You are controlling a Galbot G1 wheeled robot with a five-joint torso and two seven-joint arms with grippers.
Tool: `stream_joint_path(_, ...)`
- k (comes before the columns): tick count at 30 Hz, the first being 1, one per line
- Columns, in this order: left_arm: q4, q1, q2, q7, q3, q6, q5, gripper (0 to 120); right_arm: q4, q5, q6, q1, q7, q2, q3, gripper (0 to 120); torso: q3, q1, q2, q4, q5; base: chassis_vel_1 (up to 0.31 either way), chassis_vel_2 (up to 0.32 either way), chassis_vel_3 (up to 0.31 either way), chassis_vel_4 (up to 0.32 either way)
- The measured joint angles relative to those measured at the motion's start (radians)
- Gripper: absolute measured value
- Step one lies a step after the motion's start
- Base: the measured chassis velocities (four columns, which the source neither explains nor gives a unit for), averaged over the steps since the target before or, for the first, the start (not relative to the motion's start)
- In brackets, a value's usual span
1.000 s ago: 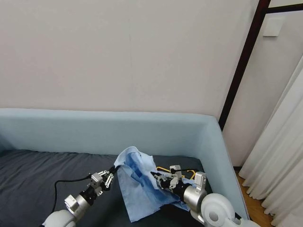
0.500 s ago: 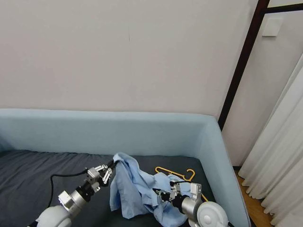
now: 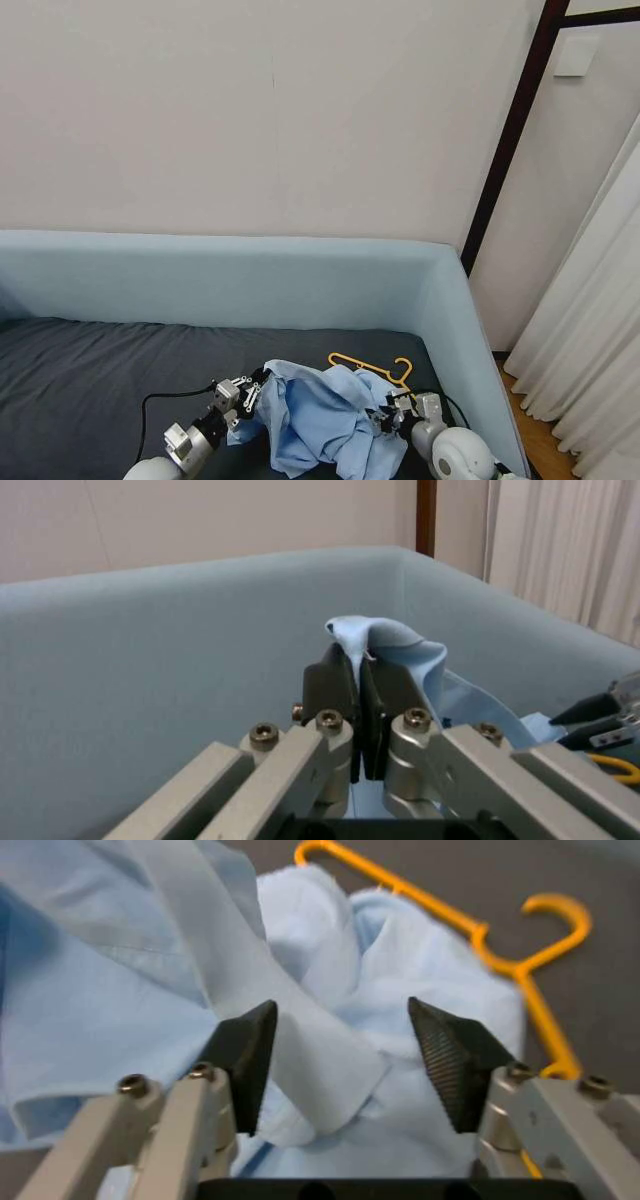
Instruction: Pick up the clothes from the sofa and hang them on the clothes hanger.
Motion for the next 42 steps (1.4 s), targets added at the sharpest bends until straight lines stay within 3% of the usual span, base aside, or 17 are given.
stream_joint_path(6,0.008,0.024,-0.013,-0.003,-0.017,0.0,0.002,0,0.051,-0.288,0.127,-0.063,-0.044,-0.031,-0.042,82,0.0,0.0,0.0,0.0005,0.0002,0.0,0.0,0.0,0.0)
stream_joint_path(8,0.008,0.025,-0.013,-0.003,-0.019,0.0,0.002,0,0.053,-0.307,0.136,-0.069,-0.048,-0.03,-0.045,84,0.0,0.0,0.0,0.0006,0.0001,0.0,0.0,0.0,0.0)
stream_joint_path(10,0.008,0.028,-0.011,-0.004,-0.023,-0.002,0.0,0,0.046,-0.385,0.182,-0.095,-0.064,-0.012,-0.05,95,0.0,0.0,0.0,0.0002,0.0,0.0,0.0,0.0,0.0)
stream_joint_path(17,0.006,0.031,-0.004,-0.004,-0.025,-0.007,-0.001,0,-0.066,-0.464,0.234,-0.099,-0.07,0.052,-0.044,98,0.0,0.0,0.0,0.0003,-0.0002,0.0,0.0,0.0,0.0)
stream_joint_path(21,0.005,0.031,-0.003,-0.003,-0.025,-0.009,0.0,0,-0.156,-0.458,0.274,-0.095,-0.076,0.103,-0.002,86,0.0,0.0,0.0,0.0003,0.0,0.0,0.0,0.0,0.0)
stream_joint_path(42,0.007,0.062,-0.027,-0.002,-0.06,-0.014,0.005,0,-0.197,-0.524,0.344,-0.095,-0.085,0.114,-0.011,14,0.0,0.0,0.0,0.0002,0.0,0.0,0.0,0.0,0.0)
